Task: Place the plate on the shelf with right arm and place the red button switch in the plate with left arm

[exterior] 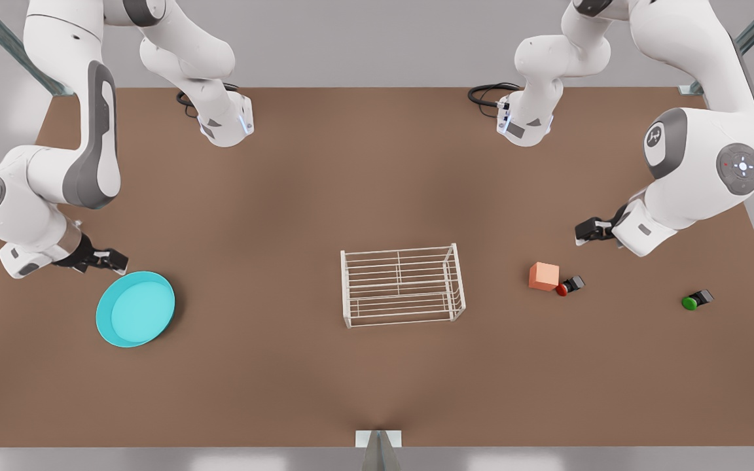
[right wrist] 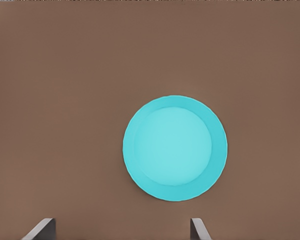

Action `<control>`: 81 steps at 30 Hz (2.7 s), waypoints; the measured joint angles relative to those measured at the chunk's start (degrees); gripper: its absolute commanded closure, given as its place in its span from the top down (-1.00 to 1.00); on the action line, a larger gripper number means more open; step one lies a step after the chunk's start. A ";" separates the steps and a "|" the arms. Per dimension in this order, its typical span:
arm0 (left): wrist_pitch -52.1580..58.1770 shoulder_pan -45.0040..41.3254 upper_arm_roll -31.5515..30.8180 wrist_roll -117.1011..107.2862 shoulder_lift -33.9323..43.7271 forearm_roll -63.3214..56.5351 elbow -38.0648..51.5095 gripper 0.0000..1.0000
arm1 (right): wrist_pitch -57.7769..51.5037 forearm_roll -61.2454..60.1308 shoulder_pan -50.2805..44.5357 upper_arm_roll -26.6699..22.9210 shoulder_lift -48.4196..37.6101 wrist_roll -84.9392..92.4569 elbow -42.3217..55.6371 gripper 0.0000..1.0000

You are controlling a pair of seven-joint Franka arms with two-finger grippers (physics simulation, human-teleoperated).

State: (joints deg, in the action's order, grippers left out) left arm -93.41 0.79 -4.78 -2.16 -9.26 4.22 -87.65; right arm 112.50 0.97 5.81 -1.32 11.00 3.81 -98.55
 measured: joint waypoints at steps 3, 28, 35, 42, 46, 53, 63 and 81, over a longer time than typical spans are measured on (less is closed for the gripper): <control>-0.18 -0.56 0.05 -0.24 -0.02 0.03 -0.06 1.00 | 0.60 0.03 0.02 0.15 0.81 0.26 0.17 1.00; 5.38 -1.06 -0.38 -4.93 1.36 -4.17 -2.46 1.00 | 6.85 -10.01 16.05 0.74 31.03 18.76 18.28 1.00; 5.46 -1.05 -0.38 -5.76 1.36 -4.11 -2.46 1.00 | 8.69 -11.67 17.72 1.22 34.79 22.99 17.71 1.00; 5.48 -1.06 -0.38 -6.33 1.30 -4.10 -2.34 1.00 | 9.11 -14.38 20.03 1.23 37.91 26.47 17.58 0.99; 5.48 -1.06 -0.38 -6.57 1.29 -4.10 -2.27 1.00 | 9.10 -15.84 20.08 1.27 38.35 28.12 17.65 0.67; 5.49 -1.08 -0.76 -6.98 1.13 -4.10 -2.02 1.00 | 8.98 -16.68 19.86 1.32 38.38 30.28 17.67 0.06; 5.56 -1.24 -1.12 -7.58 1.30 -4.16 -2.60 1.00 | 7.66 -17.05 19.43 1.51 37.51 32.67 17.89 -0.47; 5.61 -1.14 -1.08 -8.11 1.29 -3.67 -2.23 1.00 | -0.81 -21.71 14.91 7.67 28.10 34.66 18.18 -0.50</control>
State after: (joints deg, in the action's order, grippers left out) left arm -87.80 -0.35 -5.87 -10.27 -7.97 0.55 -89.88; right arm 111.69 -20.74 20.72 6.34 39.10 38.48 -80.37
